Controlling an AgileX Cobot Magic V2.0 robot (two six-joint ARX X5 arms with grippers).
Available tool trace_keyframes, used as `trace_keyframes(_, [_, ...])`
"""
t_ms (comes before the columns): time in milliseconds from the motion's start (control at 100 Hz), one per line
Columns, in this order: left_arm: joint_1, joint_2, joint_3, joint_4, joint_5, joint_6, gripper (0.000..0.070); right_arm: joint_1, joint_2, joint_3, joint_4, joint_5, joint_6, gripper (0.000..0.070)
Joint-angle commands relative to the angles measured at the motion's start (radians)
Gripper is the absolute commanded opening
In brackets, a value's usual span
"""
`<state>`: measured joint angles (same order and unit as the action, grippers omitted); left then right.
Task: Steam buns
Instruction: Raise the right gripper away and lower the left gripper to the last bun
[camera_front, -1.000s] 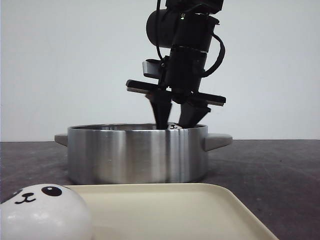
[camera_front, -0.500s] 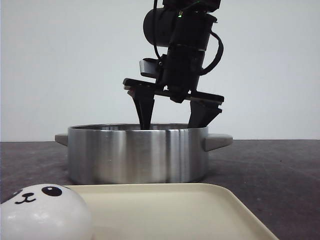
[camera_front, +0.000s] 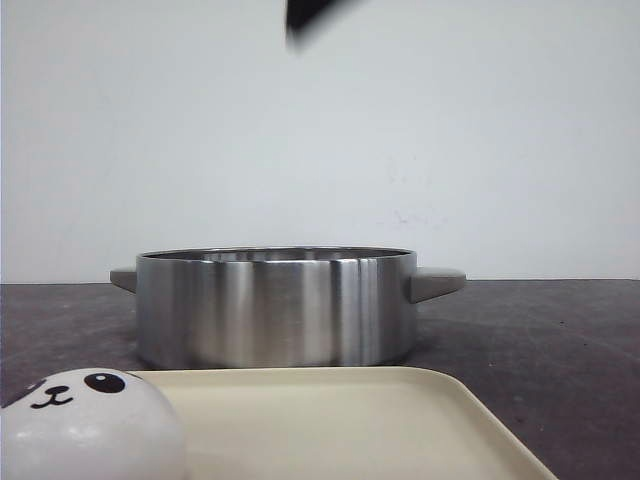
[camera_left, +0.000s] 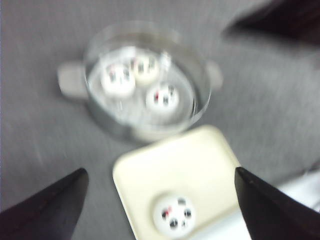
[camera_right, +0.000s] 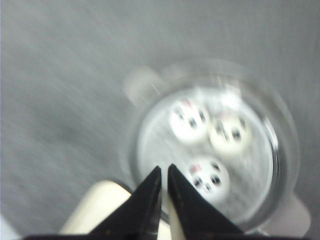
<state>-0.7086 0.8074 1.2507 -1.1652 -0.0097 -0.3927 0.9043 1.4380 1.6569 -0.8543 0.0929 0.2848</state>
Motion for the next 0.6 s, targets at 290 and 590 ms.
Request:
trace_keyframes(290, [-0.109, 0.064, -0.372, 0.216, 0.15, -0.169, 0.0556, 0.265, -0.278, 0.021, -0.037, 0.34, 0.027, 0.001])
trace_keyframes(590, [-0.21, 0.257, -0.39, 0.268, 0.148, -0.17, 0.0557, 0.275, -0.317, 0.02, -0.169, 0.409, 0.08, 0.001])
